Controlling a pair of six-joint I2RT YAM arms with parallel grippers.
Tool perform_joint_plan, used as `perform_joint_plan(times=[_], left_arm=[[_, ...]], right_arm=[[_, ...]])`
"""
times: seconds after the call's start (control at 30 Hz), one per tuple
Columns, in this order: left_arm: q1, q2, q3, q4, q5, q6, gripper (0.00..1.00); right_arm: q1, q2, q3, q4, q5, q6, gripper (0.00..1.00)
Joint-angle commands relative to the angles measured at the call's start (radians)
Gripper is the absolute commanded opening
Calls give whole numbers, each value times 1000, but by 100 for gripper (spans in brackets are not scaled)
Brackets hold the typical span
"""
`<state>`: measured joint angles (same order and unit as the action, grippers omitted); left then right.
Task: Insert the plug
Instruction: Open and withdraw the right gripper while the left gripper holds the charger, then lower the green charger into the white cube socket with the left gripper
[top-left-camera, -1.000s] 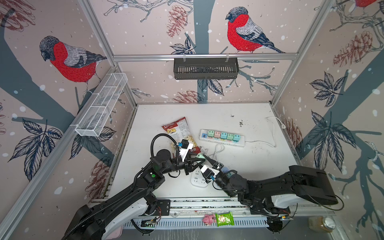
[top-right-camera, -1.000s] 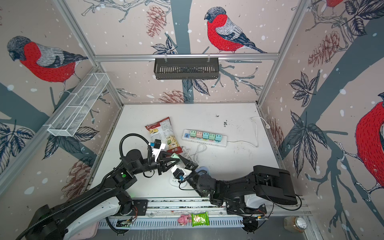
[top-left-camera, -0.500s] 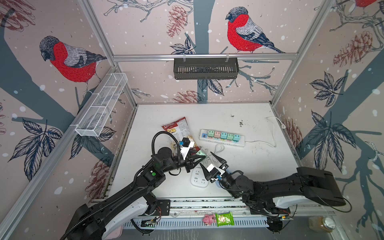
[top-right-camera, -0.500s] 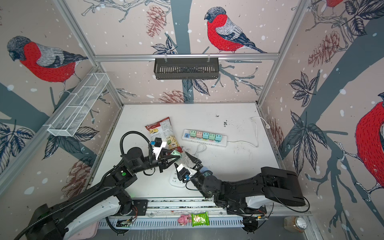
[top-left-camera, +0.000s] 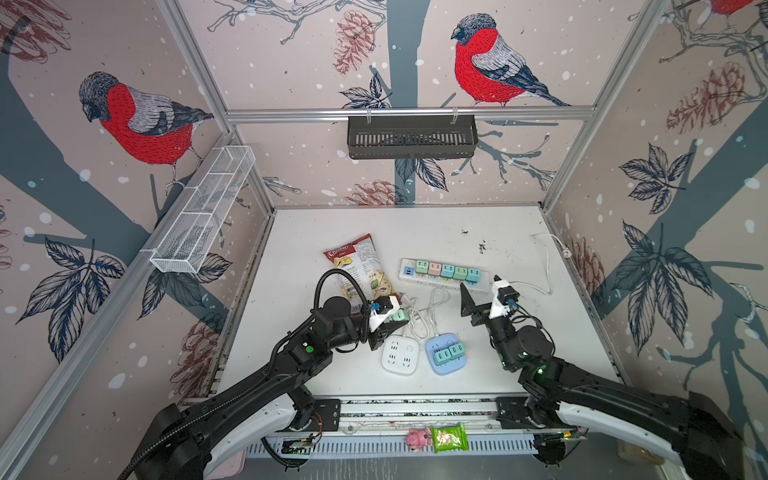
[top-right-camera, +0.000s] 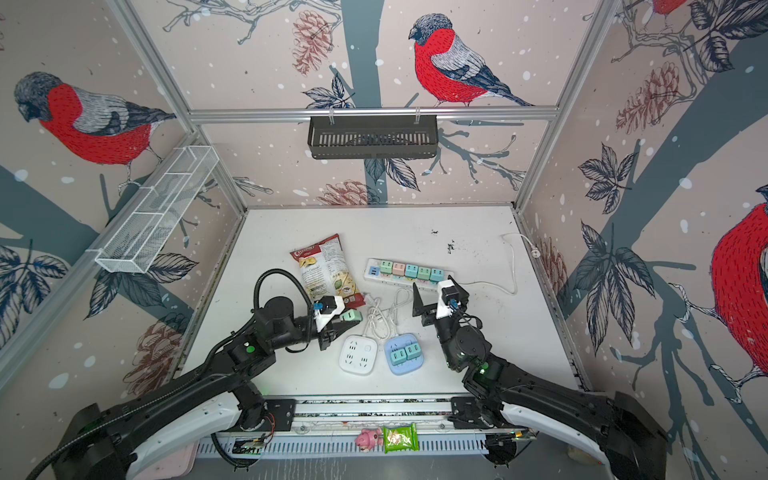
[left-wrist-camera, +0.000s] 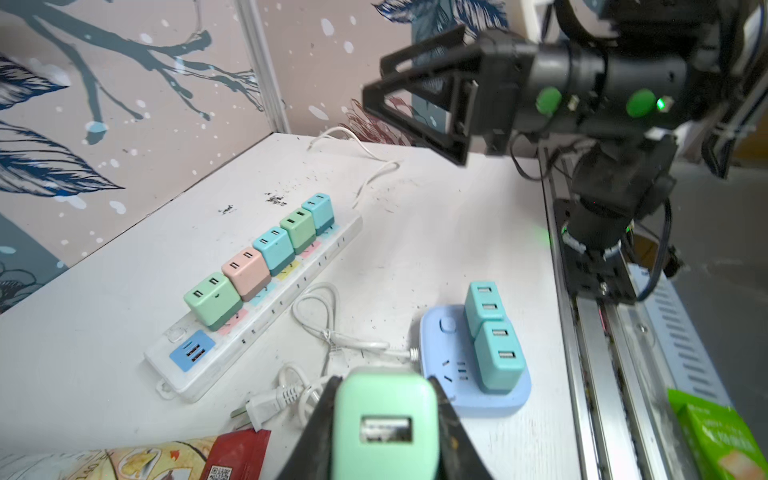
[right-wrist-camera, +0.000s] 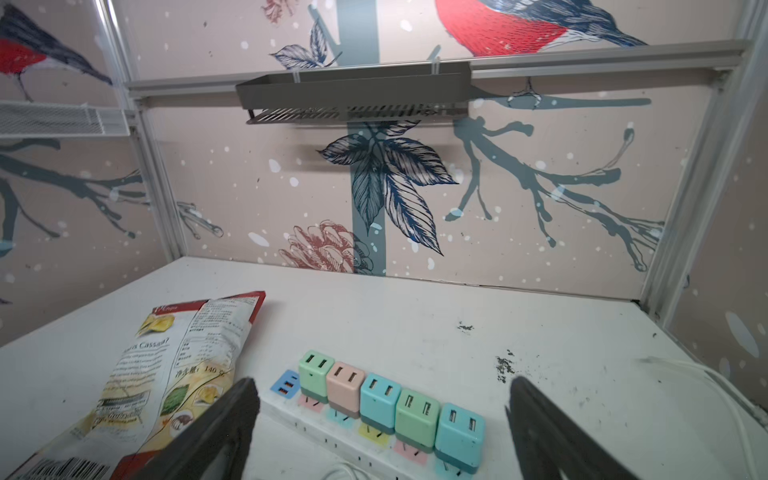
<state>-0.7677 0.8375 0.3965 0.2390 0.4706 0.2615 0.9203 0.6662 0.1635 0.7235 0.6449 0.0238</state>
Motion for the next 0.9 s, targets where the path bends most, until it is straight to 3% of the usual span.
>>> perform_joint_plan(times=[0.0, 0.17, 0.27, 0.4, 0.63, 0.87], left_arm=[[-40, -11, -13, -80, -3, 213, 0], [-57, -30, -43, -124, -8, 352, 0], [-58, -37, -19, -179, 2, 370, 0], [-75, -10, 19, -279, 62, 374, 0], [-114, 120, 5, -224, 99, 416, 0], [-133, 226, 48, -247, 35, 377, 0]], right_arm=[[-121, -81, -29, -135, -57, 166, 100], [-366, -40, -33, -145, -213, 268, 100], [-458, 43, 2, -171, -264, 289, 100], [-480, 80, -51, -90, -252, 298, 100], [-478, -100, -163, -40, -306, 284, 100], [-479, -80, -164, -15, -364, 260, 99]])
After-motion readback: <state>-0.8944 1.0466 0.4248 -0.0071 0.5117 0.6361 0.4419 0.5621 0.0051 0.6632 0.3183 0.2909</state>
